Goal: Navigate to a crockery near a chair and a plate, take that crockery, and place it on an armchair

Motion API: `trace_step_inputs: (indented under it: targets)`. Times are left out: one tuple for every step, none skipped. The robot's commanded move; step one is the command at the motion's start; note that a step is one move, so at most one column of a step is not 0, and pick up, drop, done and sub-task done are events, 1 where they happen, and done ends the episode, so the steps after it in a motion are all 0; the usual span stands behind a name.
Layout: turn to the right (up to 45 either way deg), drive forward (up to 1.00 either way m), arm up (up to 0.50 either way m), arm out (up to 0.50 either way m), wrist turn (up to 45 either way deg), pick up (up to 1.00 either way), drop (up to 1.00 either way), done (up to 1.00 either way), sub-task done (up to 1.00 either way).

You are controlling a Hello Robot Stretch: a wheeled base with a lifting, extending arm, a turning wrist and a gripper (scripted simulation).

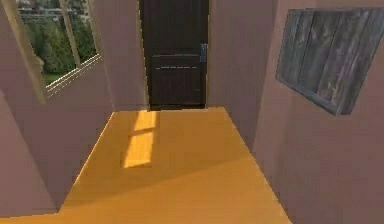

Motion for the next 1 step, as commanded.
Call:
trace_step_inputs:
  targets:
    - [0.0, 0.45, 0.00, 0.00, 0.0, 0.00, 0.00, 0.00, 0.00]
